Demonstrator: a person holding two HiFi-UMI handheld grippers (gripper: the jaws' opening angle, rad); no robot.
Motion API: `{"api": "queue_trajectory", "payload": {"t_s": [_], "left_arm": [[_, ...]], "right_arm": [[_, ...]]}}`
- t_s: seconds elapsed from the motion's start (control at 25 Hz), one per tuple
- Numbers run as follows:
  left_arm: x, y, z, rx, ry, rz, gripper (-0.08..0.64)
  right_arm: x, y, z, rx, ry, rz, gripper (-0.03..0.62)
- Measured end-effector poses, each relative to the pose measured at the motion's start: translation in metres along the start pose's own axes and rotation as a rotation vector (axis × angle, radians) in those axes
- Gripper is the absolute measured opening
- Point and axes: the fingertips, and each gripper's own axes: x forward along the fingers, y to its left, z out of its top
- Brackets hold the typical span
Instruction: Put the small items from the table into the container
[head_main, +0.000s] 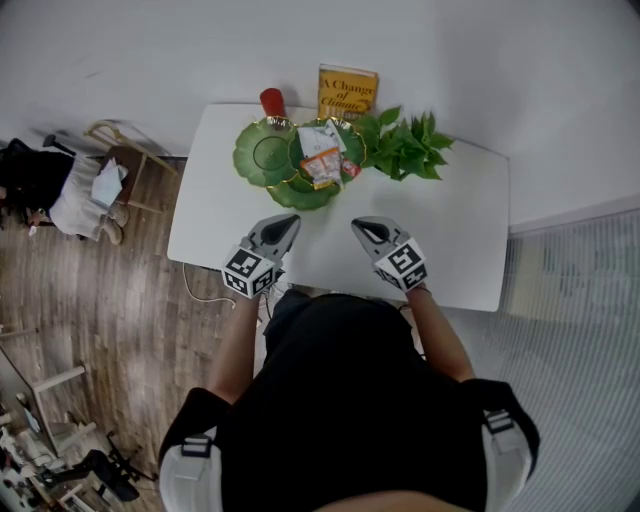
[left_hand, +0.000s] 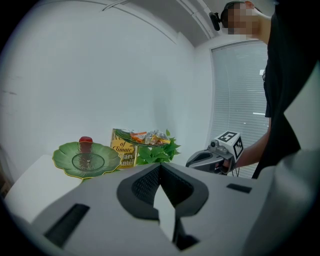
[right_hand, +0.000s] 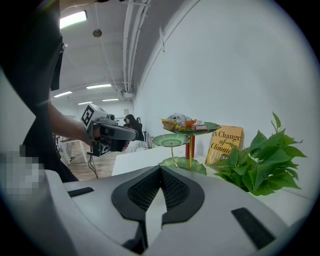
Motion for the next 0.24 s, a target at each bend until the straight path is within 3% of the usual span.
{"api": "queue_trajectory", "payload": {"t_s": [0.24], "left_arm": [[0.0031,0.0057,0.0004,0.005,0.009,0.001,0.002]], "right_arm": [[-0.0001,-0.0055,-0.0008,-0.004,0.004,-0.002,0.023]]}}
